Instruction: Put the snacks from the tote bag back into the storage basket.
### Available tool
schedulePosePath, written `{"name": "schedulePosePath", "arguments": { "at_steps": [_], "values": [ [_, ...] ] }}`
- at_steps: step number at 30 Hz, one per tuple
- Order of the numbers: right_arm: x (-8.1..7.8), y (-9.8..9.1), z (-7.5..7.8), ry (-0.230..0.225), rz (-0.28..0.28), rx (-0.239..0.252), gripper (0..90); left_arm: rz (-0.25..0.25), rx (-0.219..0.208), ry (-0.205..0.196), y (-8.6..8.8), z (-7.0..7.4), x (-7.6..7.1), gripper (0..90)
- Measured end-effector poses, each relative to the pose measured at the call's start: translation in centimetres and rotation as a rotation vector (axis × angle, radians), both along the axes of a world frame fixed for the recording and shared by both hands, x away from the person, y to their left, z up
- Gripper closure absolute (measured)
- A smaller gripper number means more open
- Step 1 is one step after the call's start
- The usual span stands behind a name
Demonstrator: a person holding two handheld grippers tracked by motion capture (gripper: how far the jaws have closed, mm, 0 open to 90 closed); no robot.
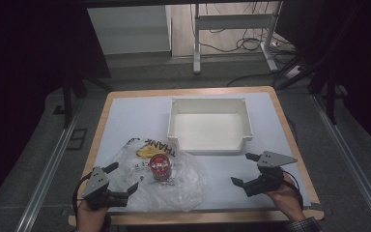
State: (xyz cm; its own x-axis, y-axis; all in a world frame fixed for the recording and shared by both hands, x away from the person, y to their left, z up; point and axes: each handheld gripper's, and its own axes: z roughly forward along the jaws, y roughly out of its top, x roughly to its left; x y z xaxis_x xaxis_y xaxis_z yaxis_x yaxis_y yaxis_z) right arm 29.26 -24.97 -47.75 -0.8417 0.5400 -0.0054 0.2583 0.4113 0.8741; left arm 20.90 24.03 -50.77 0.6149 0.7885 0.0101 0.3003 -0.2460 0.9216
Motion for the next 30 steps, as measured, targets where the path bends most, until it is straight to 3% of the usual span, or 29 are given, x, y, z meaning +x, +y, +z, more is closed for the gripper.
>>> {"name": "schedulePosePath", "arguments": {
  "at_steps": [18,30],
  "values": [
    [0.5,1.2,-0.2,0.0,0.032,-0.03,0.0,-0.002,0.003,0.002,-0.1,-0.1,0.0,2.1],
    [0.8,2.0,-0.2,-0.001,0.048,-0.007,0.0,-0.003,0.009,0.002,-0.1,0.0,0.0,2.2]
  ]
}}
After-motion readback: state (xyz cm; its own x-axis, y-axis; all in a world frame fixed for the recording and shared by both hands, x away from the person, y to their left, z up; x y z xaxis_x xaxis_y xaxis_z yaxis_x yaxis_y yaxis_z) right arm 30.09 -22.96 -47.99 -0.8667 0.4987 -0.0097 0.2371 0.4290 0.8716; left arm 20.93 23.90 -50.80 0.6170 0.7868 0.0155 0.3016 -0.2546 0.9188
